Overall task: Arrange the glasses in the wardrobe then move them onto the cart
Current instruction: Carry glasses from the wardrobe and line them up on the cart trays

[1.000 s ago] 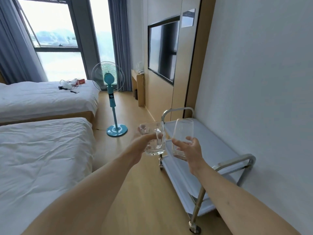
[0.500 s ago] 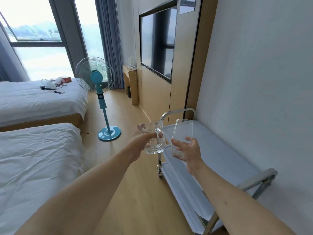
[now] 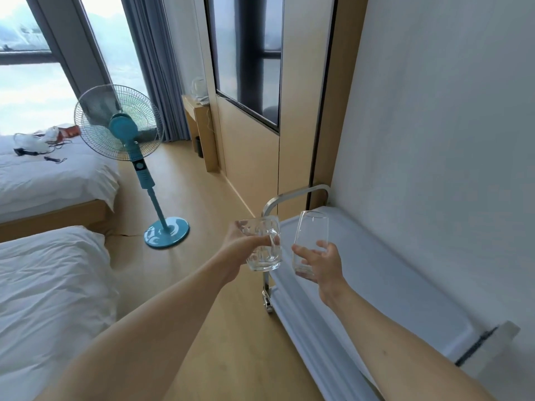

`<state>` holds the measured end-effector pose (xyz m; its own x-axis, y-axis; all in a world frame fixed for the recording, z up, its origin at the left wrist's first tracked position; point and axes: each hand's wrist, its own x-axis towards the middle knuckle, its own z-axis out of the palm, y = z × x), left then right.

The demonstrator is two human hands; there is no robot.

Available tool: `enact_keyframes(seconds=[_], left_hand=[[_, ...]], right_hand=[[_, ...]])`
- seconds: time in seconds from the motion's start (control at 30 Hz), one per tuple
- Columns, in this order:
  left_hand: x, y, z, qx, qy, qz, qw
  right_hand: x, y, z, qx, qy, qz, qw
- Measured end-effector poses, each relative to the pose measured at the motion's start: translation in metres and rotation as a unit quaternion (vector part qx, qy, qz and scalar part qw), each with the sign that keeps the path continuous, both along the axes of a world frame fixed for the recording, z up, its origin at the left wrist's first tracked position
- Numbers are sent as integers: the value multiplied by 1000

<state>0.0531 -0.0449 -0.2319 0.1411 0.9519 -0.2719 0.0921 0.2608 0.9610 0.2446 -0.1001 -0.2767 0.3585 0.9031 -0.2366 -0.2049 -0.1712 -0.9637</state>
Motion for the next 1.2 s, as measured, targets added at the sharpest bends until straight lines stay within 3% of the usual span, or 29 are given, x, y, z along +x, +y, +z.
enact_keyframes(seconds=[0.37, 0.7, 0.9, 1.2], left_hand=[[28, 142, -49, -16, 5, -85, 996], [45, 255, -78, -16, 75, -229, 970], [67, 292, -93, 17, 144, -286, 947], [114, 316, -119, 24, 143, -321, 936]], right_hand=[[13, 97, -42, -40, -28, -132, 990], [-10, 161, -65, -94, -16, -284, 954], [-13, 171, -83, -121, -7, -349, 929], [23, 195, -119, -164, -21, -395, 904]])
